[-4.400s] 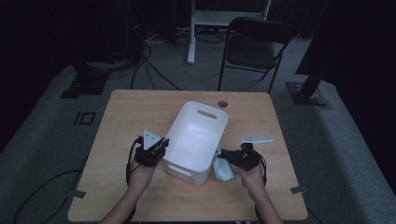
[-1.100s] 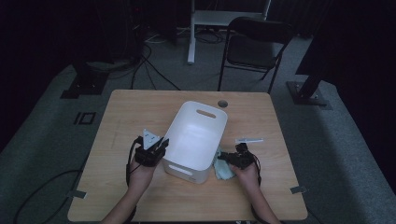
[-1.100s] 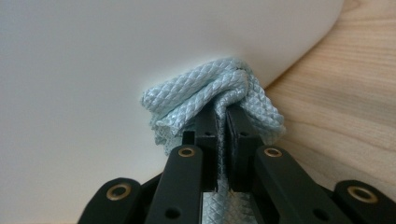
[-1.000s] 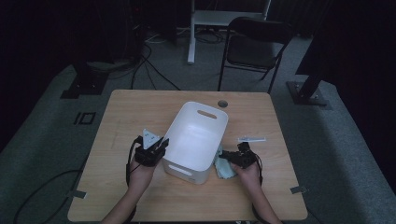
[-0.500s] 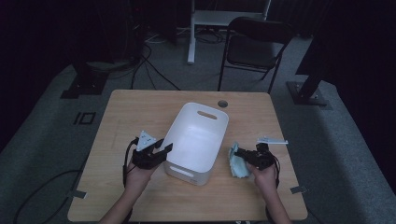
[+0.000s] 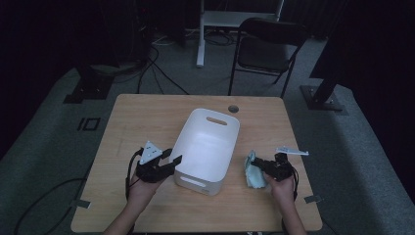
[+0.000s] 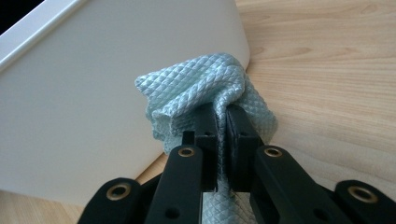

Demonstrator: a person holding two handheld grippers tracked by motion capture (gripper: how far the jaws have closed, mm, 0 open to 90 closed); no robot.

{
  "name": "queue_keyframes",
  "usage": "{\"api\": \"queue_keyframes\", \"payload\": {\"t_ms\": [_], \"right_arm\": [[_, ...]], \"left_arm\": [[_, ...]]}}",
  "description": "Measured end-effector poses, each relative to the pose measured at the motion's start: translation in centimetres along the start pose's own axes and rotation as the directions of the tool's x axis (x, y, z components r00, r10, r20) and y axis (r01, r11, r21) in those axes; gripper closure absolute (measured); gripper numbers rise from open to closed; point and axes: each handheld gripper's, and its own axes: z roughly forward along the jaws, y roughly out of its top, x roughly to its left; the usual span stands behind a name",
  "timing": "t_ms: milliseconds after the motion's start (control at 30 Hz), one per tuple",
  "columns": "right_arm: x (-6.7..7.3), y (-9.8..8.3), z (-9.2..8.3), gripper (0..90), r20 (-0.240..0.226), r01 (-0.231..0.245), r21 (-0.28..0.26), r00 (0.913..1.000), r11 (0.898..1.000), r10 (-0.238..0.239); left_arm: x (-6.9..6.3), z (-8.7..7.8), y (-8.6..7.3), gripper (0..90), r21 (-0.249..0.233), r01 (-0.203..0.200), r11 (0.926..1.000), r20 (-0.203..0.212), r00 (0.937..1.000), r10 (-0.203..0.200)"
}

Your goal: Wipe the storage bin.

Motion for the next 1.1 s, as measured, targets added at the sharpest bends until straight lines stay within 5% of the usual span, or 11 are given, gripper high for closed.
{"api": "queue_keyframes", "payload": {"t_ms": [333, 600, 667, 833, 1100], "right_arm": [[-0.3, -0.1, -0.1, 84.9, 0.008, -0.007, -0.008, 0.9999, 1.000, 0.007], [-0.5, -0.1, -0.2, 84.8, 0.013, -0.002, -0.009, 0.9999, 1.000, 0.002], [-0.5, -0.1, -0.2, 84.8, 0.012, -0.004, -0.011, 0.9999, 1.000, 0.004], [-0.5, 0.0, -0.4, 84.8, 0.011, -0.006, -0.018, 0.9999, 1.000, 0.006], [-0.7, -0.1, -0.6, 84.7, 0.011, -0.010, -0.025, 0.9999, 1.000, 0.010]], "left_arm": [[-1.1, -0.7, -0.6, 51.4, 0.005, -0.010, 0.9999, 0.108, 0.9941, 0.009], [-2.2, -0.9, -0.5, 51.6, 0.017, -0.042, 0.9990, 0.188, 0.9814, 0.038], [-2.8, -0.9, -0.4, 51.5, 0.021, -0.080, 0.9966, 0.195, 0.9780, 0.075], [-2.6, -0.9, 0.0, 51.5, 0.000, -0.077, 0.9970, 0.226, 0.9711, 0.075], [-1.1, -0.2, 1.6, 51.5, -0.027, -0.083, 0.9961, 0.198, 0.9763, 0.087]]}}
